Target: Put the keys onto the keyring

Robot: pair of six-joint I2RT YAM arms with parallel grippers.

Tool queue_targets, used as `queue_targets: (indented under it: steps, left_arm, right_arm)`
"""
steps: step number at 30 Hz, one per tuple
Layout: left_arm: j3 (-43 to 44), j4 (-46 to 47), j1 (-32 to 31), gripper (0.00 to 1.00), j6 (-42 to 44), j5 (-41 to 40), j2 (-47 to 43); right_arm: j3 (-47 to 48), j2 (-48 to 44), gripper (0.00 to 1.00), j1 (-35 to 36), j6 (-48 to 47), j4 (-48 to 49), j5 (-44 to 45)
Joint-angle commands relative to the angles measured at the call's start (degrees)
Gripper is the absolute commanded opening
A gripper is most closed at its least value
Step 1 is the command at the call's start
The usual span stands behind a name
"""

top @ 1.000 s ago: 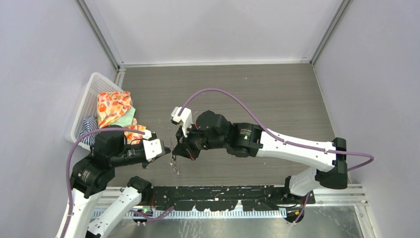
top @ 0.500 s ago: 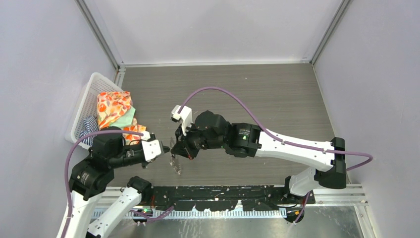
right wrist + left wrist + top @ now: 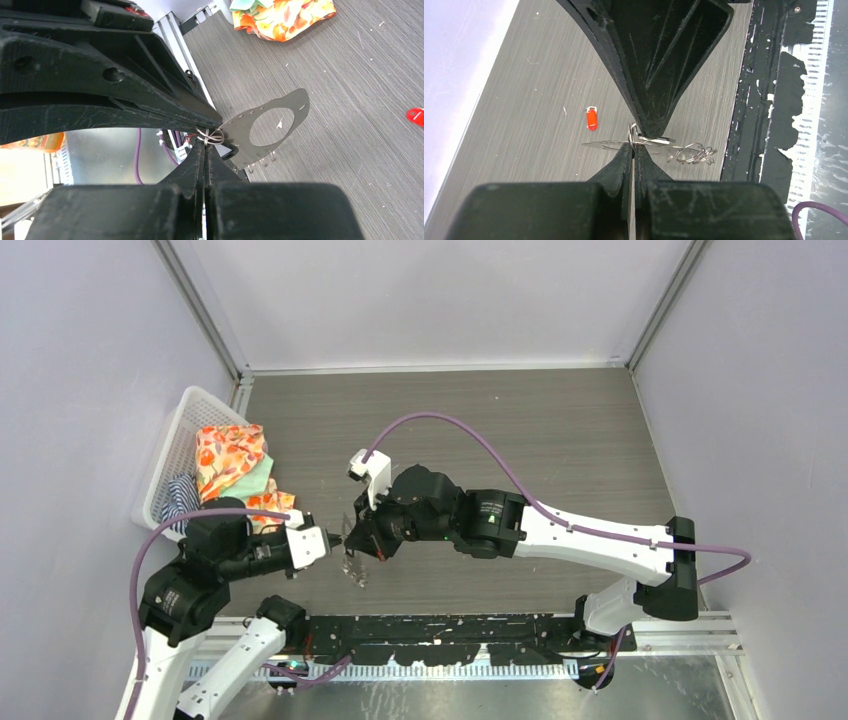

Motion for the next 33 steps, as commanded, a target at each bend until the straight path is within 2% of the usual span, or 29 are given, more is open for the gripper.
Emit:
queue_targets:
  steps: [1, 14, 23, 33]
  left_arm:
    - [0.34, 0.16, -0.04, 0.00, 1.65, 1.36, -1.26]
    - [0.05, -0.20, -0.04, 0.00, 2.38, 0.97, -1.98]
    - [0.01, -0.29, -0.04, 0.00, 1.89, 0.62, -1.46]
    - [0.02, 0.50, -0.04, 0.00, -0.41, -0.65, -1.10]
  right_arm:
    - [3.09, -0.18, 0.01, 0.03, 2.34, 3.21, 4.35]
    - [1.11, -2.30, 0.01, 0.02, 5.07, 4.59, 5.11]
    - [-0.89, -3.92, 0.01, -0.03, 5.65, 7.01, -1.80]
    - [-1.60, -6.42, 0.01, -0.93, 5.72, 2.39, -2.46]
